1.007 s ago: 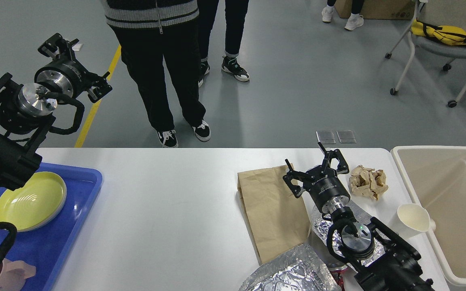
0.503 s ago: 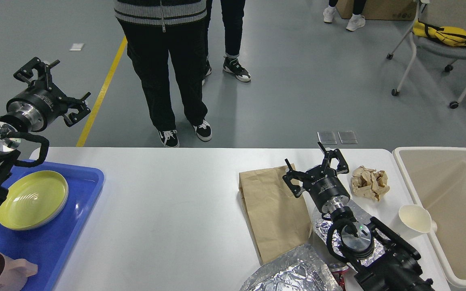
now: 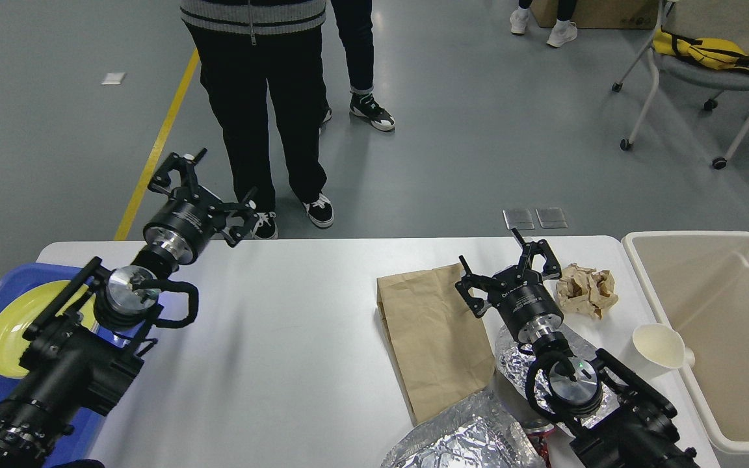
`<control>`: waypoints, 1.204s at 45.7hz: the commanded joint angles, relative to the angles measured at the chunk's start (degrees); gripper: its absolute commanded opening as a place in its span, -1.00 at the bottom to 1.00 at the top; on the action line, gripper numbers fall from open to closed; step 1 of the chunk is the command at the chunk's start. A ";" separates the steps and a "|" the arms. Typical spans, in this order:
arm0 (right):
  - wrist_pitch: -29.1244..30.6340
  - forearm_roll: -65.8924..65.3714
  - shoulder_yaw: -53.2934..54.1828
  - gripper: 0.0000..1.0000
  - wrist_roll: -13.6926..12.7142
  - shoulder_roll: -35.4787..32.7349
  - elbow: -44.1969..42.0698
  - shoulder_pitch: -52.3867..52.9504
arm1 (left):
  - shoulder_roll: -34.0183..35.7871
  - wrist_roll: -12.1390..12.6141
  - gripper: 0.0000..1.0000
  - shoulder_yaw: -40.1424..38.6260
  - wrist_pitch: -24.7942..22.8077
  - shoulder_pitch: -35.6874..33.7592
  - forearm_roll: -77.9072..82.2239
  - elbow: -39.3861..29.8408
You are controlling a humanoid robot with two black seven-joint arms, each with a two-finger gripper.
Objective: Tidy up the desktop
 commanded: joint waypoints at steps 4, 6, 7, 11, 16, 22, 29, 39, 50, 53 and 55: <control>0.00 0.00 0.00 1.00 0.00 -0.08 0.01 -0.01 | -4.28 -0.31 0.94 1.83 -5.84 0.33 6.22 5.24; 0.00 0.00 0.00 1.00 0.00 -0.08 0.01 -0.01 | -4.63 -0.40 0.94 1.83 -6.28 0.06 7.19 6.03; 0.00 0.00 0.00 1.00 0.00 0.00 0.01 -0.01 | -4.72 -0.31 0.94 1.83 -6.28 -0.20 7.37 6.30; 0.00 0.00 0.00 1.00 0.00 -0.08 0.01 -0.01 | -6.12 -0.31 0.94 1.92 -6.55 -0.29 7.37 7.18; 0.00 0.00 0.00 1.00 0.00 0.01 0.10 -0.01 | -9.46 -0.66 0.94 0.78 -6.55 -0.64 7.10 8.93; 0.00 0.00 0.00 1.00 0.00 0.01 0.10 -0.01 | -11.40 -2.68 0.94 0.87 -7.69 -0.38 7.10 10.61; 0.00 0.00 0.00 1.00 0.00 0.01 0.01 -0.01 | -11.58 -4.26 0.94 0.60 -8.92 0.15 6.49 10.52; 0.00 0.00 0.00 1.00 0.00 0.01 0.01 -0.01 | -11.58 -7.08 0.94 1.13 -9.89 0.32 6.40 10.52; 0.00 -0.09 0.00 1.00 0.00 0.01 0.01 -0.01 | -11.66 -8.04 0.94 1.74 -9.97 0.32 6.49 10.52; 0.00 0.00 0.00 1.00 0.00 0.01 0.01 -0.01 | -11.75 -9.09 0.94 1.75 -9.97 0.32 6.49 10.52; 0.00 0.00 0.00 1.00 0.00 0.01 -0.08 -0.01 | -11.84 -9.71 0.94 1.75 -9.97 0.24 6.49 10.61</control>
